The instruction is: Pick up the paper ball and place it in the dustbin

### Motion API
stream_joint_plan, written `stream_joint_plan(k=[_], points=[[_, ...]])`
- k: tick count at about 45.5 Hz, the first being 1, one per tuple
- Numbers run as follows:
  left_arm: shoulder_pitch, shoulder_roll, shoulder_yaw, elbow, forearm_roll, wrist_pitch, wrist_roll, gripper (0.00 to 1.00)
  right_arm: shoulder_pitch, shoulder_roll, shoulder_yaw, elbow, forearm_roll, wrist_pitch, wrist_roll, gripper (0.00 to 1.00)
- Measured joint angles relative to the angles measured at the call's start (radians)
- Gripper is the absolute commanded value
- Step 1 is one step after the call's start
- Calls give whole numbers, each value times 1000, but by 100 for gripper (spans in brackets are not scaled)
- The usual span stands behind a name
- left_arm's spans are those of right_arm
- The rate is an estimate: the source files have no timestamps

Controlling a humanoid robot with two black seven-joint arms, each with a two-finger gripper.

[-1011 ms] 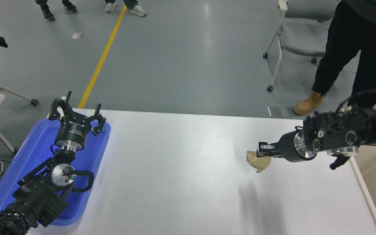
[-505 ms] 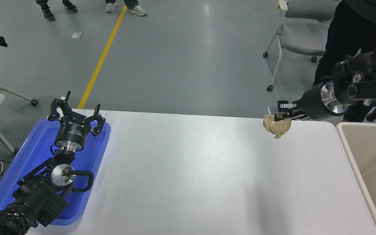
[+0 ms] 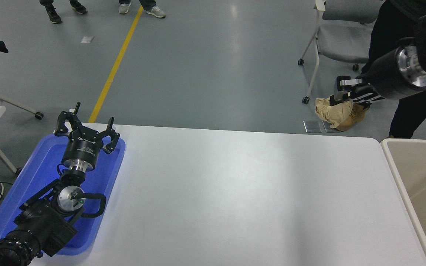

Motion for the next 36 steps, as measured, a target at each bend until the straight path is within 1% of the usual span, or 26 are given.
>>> stream_joint_plan(k=[25,36], points=[[0,0,0,0,0,0,0,100,-2,-10,-36,-17,-16,7,-1,0],[0,0,0,0,0,0,0,100,-131,-47,-106,-154,-10,-28,-2,0]])
